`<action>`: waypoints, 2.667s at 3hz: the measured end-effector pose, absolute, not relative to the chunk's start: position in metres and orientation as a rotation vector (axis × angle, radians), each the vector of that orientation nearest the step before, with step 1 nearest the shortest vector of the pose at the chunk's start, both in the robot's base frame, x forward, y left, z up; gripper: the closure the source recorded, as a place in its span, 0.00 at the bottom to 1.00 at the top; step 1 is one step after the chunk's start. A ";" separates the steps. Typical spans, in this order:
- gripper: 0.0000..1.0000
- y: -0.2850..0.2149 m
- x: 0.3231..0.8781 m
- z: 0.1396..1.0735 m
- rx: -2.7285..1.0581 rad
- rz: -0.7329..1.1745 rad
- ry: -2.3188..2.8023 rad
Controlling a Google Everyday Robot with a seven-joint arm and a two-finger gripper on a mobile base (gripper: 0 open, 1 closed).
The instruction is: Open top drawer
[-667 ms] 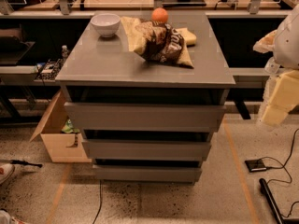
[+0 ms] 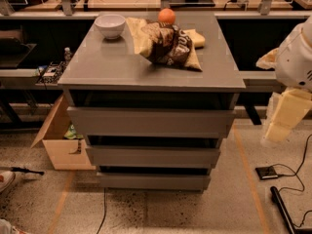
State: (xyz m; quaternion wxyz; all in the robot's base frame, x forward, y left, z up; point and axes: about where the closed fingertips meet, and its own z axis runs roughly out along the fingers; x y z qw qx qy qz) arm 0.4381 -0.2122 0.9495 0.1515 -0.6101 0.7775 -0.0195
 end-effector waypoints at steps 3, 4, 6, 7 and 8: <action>0.00 -0.182 0.437 0.819 -1.861 0.126 2.142; 0.00 -0.181 0.445 0.793 -1.874 0.172 2.145; 0.00 -0.164 0.511 0.728 -1.911 0.179 1.953; 0.00 -0.155 0.537 0.716 -1.910 0.071 1.894; 0.00 -0.149 0.561 0.713 -1.895 -0.042 1.855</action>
Offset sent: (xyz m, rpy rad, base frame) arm 0.0004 0.0473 -0.2119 0.1686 0.1180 0.1927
